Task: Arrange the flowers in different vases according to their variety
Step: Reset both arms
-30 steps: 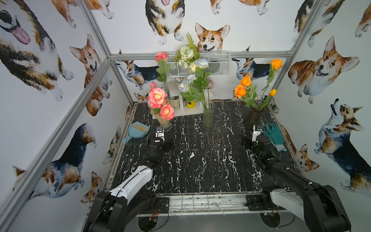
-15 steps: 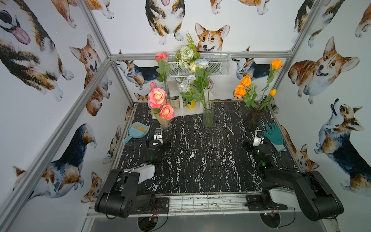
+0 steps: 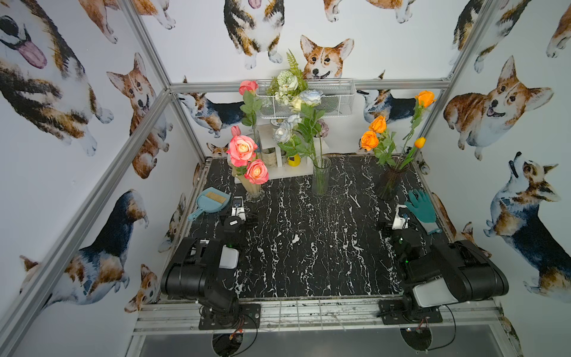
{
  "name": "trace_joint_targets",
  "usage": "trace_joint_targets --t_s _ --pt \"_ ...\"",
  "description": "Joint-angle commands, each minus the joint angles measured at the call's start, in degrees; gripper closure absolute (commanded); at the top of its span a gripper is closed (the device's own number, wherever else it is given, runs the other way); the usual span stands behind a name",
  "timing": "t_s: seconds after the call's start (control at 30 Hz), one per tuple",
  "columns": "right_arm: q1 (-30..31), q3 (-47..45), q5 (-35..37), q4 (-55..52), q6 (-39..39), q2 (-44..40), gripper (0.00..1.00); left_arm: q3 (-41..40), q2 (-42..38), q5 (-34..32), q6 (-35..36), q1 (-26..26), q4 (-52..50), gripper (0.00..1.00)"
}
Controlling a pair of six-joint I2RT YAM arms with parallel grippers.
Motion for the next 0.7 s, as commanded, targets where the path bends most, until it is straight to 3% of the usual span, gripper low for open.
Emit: trace_joint_targets --t_s 0.0,0.07,0.17,0.67 --pt "-0.2 1.8 0.0 0.0 1.0 -1.5 0.0 0.4 0.1 2.6 -1.4 0.9 3.0 0.0" --pt "-0.1 1.2 1.0 4.9 0.5 0.7 0.0 0.4 0.4 3.2 -1.4 1.2 3.5 0.0" --pt "0.0 1.7 1.5 0.9 1.2 -1.2 0.0 0.5 0.2 3.2 -1.5 1.2 3.3 0.0" --pt "0.2 2.2 5.0 1.0 2.1 -0.5 0.0 0.5 0.2 3.2 -1.5 1.2 3.2 0.0"
